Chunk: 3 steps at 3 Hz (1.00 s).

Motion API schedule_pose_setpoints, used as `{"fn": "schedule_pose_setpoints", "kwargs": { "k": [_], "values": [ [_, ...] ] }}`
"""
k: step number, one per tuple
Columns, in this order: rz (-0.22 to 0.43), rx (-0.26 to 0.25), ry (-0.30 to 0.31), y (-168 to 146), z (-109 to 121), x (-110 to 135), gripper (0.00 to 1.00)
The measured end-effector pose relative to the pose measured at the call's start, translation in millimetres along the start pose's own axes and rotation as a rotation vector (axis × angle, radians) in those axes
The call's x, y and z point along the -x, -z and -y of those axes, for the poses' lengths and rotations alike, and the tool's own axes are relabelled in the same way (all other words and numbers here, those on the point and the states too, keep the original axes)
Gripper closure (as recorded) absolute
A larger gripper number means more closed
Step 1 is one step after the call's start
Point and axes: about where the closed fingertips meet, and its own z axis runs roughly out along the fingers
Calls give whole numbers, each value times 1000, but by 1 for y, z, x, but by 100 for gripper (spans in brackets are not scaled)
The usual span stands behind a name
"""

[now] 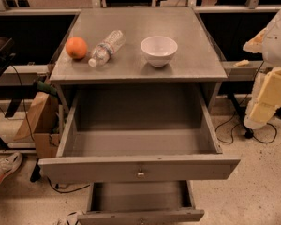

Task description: Place water bottle into top drawer

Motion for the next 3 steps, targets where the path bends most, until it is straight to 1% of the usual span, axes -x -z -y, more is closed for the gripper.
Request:
{"fn": "schedule_pose_setpoints", "kwargs": {
  "k": [1, 2, 3],
  "values": [
    [0, 0, 0, 0, 0, 0, 0],
    [14, 10, -35, -1, 6, 8, 0],
    [19, 24, -95, -10, 22, 43, 0]
  ]
}}
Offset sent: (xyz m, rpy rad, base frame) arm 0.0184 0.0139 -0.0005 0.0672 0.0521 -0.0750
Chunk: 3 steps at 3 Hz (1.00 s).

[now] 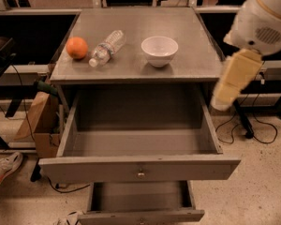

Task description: Place water bottle into top drawer

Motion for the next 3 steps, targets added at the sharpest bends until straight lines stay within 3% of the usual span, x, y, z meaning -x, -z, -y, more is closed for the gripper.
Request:
{"fn": "schedule_pose_setpoints", "kwargs": {
  "k": [1, 3],
  "values": [
    [73, 28, -105, -21, 11, 57, 0],
    [254, 23, -315, -40, 35, 187, 0]
  ]
}}
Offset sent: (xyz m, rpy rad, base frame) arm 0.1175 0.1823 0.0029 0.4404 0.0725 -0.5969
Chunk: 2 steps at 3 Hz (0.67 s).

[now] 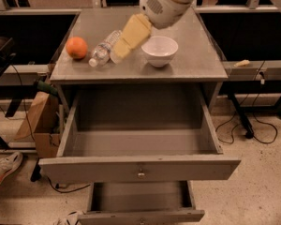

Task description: Place water bottle into top drawer

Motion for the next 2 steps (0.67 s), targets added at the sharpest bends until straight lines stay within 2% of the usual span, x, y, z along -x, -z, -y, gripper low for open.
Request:
{"fn": "schedule_pose_setpoints", "kwargs": {
  "k": [1, 2],
  "values": [
    [1, 4, -77, -1, -3, 2, 0],
    [1, 4, -77, -1, -3, 2, 0]
  ]
}}
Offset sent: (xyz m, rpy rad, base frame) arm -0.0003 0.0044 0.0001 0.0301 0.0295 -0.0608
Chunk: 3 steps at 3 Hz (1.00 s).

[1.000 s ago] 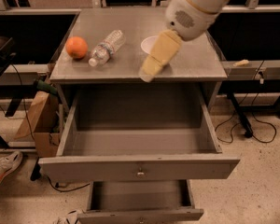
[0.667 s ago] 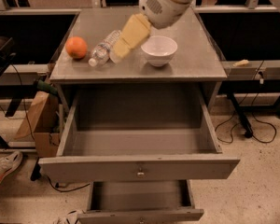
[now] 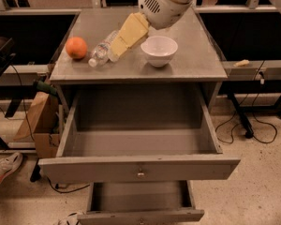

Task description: Place water bottle into top drawer

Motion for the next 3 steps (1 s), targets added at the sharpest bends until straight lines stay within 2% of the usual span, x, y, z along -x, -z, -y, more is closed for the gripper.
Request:
{"fn": "schedule_pose_setpoints", "kwargs": {
  "k": [1, 2, 3],
  "values": [
    [54, -25, -55, 1, 3, 5, 0],
    [120, -61, -126, -9, 11, 32, 0],
    [171, -65, -160, -35, 22, 69, 0]
  ]
}}
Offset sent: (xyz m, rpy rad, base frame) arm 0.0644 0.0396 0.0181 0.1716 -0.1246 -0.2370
